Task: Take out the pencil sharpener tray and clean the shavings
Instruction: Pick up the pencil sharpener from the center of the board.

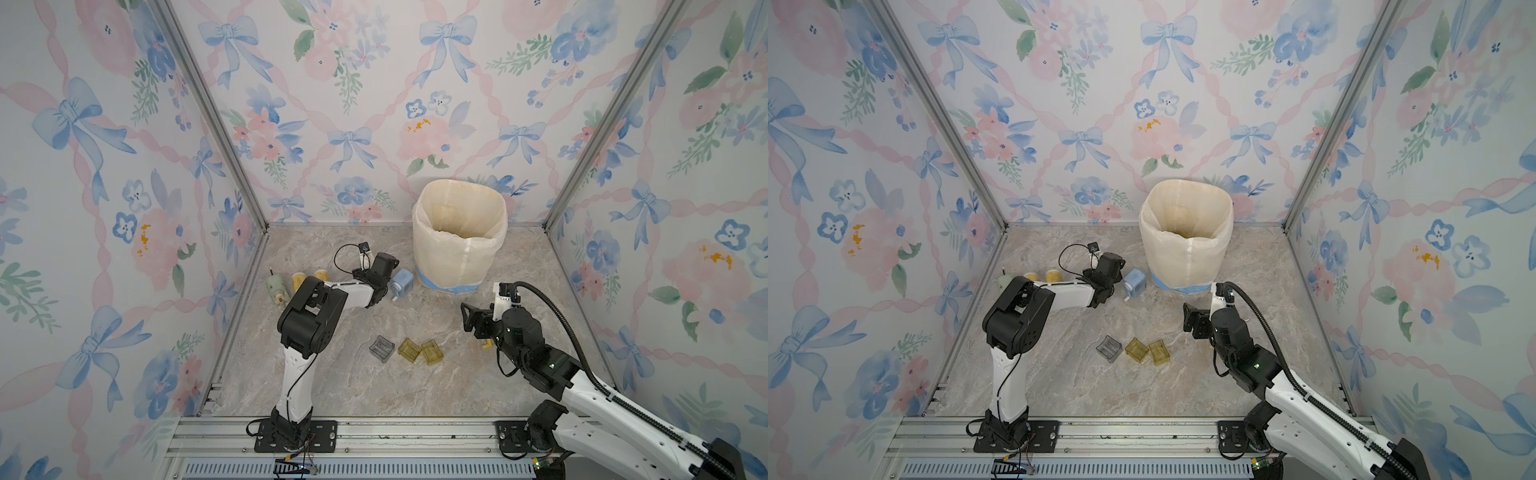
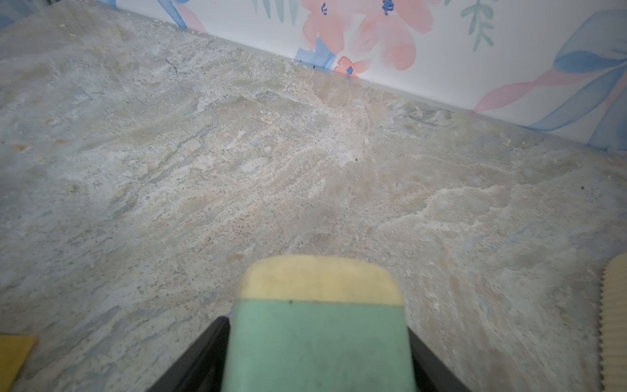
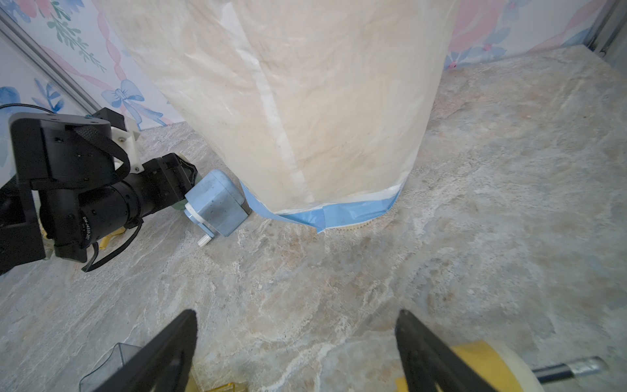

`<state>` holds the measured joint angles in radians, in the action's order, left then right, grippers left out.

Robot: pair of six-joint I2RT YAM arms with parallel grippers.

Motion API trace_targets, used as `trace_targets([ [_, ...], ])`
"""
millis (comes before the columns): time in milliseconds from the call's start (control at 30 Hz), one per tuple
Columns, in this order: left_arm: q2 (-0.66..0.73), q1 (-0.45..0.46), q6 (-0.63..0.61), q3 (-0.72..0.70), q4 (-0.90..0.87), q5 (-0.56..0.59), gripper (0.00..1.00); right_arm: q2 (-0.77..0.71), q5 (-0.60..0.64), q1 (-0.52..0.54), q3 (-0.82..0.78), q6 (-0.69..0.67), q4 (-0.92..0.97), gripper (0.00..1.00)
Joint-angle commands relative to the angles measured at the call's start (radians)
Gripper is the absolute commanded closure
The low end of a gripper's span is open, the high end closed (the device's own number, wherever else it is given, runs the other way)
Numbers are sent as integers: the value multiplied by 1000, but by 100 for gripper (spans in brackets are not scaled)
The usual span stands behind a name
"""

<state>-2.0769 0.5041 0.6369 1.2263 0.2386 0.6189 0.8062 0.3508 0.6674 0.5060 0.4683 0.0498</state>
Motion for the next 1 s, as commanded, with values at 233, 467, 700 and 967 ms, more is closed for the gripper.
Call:
trace_targets([
  [233,-29,-36,-9,10,2,-79,31,-11,-4,-10,8,23,32,9],
  [467,3,-42,-45,-6,1,-109,56,-20,-3,-11,14,24,37,9],
  [700,117,-44,-117,-53,2,-167,73,-33,-2,-12,18,7,48,9],
  [967,286,-44,-177,-158,1,-258,82,25,-89,-15,51,-34,40,8],
])
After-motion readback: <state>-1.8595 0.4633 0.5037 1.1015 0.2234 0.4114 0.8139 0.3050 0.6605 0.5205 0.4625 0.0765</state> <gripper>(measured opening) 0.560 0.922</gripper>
